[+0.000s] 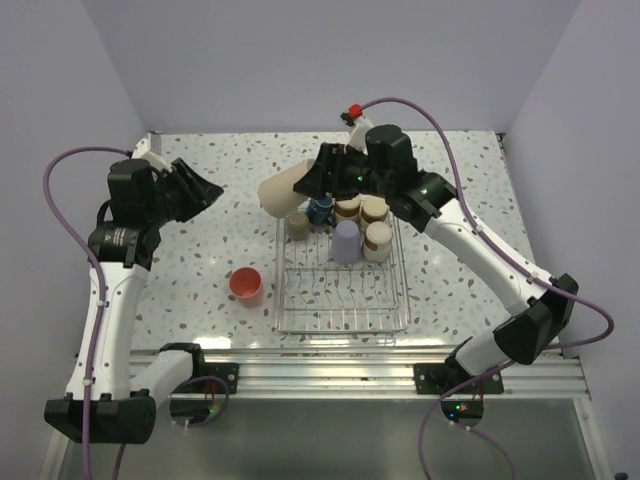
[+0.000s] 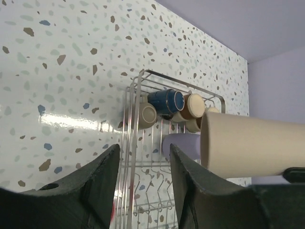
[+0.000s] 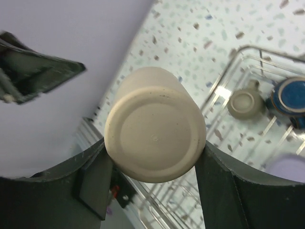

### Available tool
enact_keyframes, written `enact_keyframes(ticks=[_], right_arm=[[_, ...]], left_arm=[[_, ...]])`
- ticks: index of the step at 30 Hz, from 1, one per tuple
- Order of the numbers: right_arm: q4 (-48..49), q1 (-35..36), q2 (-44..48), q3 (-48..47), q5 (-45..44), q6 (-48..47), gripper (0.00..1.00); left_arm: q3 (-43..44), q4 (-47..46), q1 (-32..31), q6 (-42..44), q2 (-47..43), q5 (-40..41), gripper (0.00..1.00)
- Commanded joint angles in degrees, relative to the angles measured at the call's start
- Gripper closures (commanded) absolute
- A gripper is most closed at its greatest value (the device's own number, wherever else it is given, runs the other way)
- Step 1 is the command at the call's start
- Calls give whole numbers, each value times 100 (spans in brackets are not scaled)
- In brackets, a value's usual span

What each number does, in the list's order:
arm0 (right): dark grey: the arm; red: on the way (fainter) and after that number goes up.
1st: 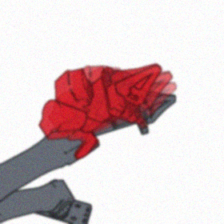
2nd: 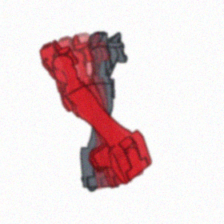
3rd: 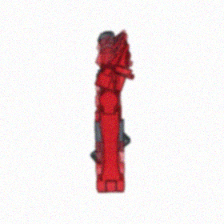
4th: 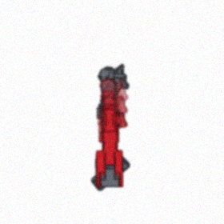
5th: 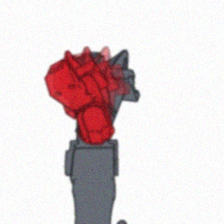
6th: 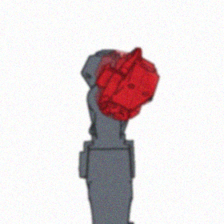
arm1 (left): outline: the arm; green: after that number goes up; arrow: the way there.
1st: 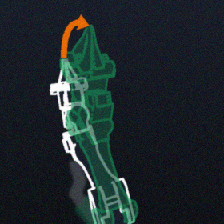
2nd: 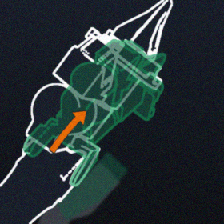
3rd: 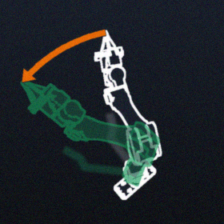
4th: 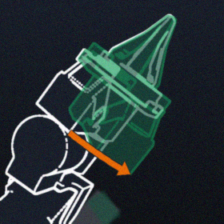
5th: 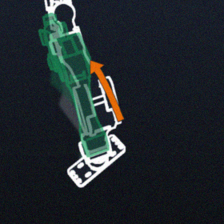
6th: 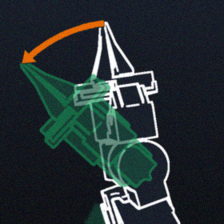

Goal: Load the cups into the dish rack

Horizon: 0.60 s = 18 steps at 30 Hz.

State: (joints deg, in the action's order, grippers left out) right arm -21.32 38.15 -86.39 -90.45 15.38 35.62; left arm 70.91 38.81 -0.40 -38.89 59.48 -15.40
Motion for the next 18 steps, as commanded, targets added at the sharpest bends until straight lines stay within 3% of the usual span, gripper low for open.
enact_keyframes(ticks=[1, 18], right_arm=[[-1225, 350, -53, -52, -860, -968, 100], [-1875, 535, -1055, -244, -1871, -1549, 100]], left_arm=[[-130, 303, 5, 382, -279, 494, 51], [-289, 356, -91, 620, -385, 520, 51]])
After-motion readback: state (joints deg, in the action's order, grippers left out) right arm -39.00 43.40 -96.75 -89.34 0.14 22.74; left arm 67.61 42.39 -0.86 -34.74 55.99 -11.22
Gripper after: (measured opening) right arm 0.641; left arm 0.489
